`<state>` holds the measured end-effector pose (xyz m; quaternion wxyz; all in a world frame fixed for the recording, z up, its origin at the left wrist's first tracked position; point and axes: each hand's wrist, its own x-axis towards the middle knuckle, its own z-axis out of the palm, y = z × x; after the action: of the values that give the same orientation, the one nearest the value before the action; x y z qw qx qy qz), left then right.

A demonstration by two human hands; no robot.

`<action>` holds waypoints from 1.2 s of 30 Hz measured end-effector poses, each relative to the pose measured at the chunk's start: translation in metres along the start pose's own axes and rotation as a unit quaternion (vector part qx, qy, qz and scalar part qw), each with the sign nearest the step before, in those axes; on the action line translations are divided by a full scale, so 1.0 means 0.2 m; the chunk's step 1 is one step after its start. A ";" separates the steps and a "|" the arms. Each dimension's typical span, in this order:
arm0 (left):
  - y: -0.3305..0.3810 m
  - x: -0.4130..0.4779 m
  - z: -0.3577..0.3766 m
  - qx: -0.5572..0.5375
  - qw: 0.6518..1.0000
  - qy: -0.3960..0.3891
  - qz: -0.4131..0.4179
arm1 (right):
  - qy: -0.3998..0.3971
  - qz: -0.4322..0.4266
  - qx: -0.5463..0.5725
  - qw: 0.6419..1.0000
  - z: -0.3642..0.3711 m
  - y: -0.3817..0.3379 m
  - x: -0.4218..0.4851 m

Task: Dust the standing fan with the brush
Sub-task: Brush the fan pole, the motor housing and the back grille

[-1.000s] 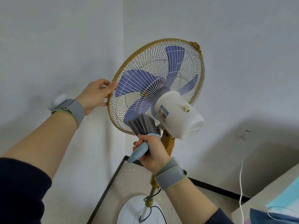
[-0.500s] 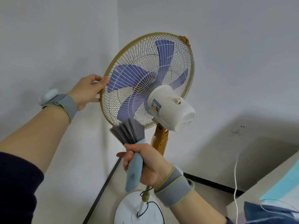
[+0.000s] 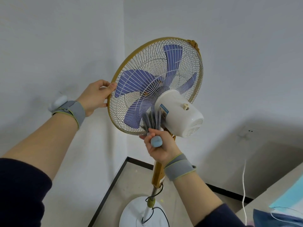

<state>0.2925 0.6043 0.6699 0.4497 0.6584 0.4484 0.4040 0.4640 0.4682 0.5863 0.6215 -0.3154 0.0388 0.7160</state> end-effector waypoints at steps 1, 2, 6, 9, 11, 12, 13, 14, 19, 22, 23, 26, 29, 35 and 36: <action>0.00 0.00 0.00 0.003 1.000 0.000 0.001 | -0.005 -0.005 -0.004 1.000 0.03 0.00 -0.03; 0.01 0.00 0.00 0.004 1.000 -0.001 0.003 | -0.012 -0.008 -0.016 1.000 0.06 0.00 -0.06; 0.01 0.01 0.00 0.008 1.000 -0.002 0.006 | -0.040 0.006 -0.111 0.993 0.16 0.06 -0.21; 0.02 0.02 0.01 0.015 1.000 0.000 -0.004 | -0.073 0.069 -0.182 0.978 0.19 0.12 -0.31; 0.02 0.02 0.00 0.010 1.000 0.003 -0.011 | -0.073 0.105 -0.215 0.968 0.16 0.16 -0.32; 0.03 0.03 0.00 0.008 1.000 0.004 -0.014 | -0.071 0.119 -0.222 0.965 0.12 0.18 -0.31; 0.03 0.03 -0.01 0.007 1.000 0.005 -0.017 | -0.066 0.131 -0.223 0.964 0.07 0.19 -0.29; 0.02 0.02 -0.01 0.007 1.000 0.006 -0.020 | -0.056 0.140 -0.216 0.965 0.03 0.19 -0.27; 0.00 0.00 -0.02 -0.004 1.000 0.007 -0.018 | 0.001 0.126 -0.121 0.985 -0.09 0.14 -0.14; 0.01 -0.02 -0.01 -0.006 1.000 0.002 -0.015 | 0.010 0.057 -0.070 0.996 -0.09 0.10 -0.04; 0.01 -0.02 -0.01 -0.005 1.000 0.000 -0.013 | 0.008 0.041 -0.064 0.997 -0.08 0.09 -0.03; 0.02 -0.03 0.00 0.002 1.000 0.000 -0.011 | -0.006 0.038 -0.085 0.996 -0.07 0.09 -0.02; 0.03 -0.03 0.01 0.004 1.000 0.000 -0.009 | -0.047 0.087 -0.125 0.987 -0.05 0.14 -0.05; 0.05 -0.01 0.00 0.012 1.000 -0.003 -0.018 | -0.133 0.214 -0.182 0.951 -0.09 0.17 -0.07; 0.05 -0.01 0.00 0.012 1.000 -0.003 -0.019 | -0.127 0.219 -0.200 0.947 -0.13 0.17 -0.07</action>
<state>0.2934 0.6013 0.6795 0.4505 0.6563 0.4642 0.3883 0.4441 0.4381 0.5615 0.3737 -0.3231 -0.1162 0.8617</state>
